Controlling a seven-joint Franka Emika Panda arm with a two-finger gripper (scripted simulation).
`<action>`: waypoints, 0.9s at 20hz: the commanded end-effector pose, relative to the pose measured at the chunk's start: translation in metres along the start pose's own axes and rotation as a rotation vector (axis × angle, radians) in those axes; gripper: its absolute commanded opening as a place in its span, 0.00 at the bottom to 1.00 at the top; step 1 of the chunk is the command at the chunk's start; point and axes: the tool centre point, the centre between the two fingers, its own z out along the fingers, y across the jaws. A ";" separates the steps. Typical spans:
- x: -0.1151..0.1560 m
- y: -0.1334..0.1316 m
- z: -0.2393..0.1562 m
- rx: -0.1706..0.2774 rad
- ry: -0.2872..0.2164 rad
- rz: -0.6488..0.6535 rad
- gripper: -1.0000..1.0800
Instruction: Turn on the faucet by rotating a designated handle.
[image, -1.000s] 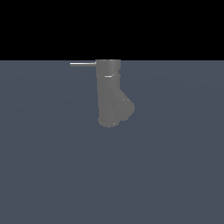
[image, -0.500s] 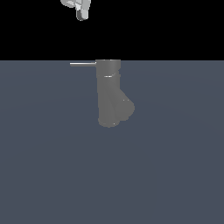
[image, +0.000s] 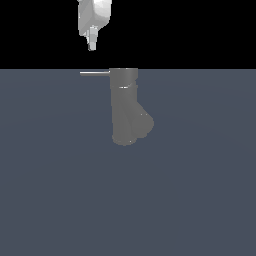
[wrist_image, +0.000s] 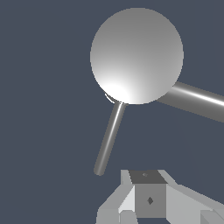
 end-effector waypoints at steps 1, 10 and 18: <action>0.001 -0.015 0.014 0.001 0.013 0.064 0.00; 0.002 -0.056 0.055 0.010 0.060 0.237 0.00; 0.002 -0.071 0.073 0.016 0.082 0.303 0.00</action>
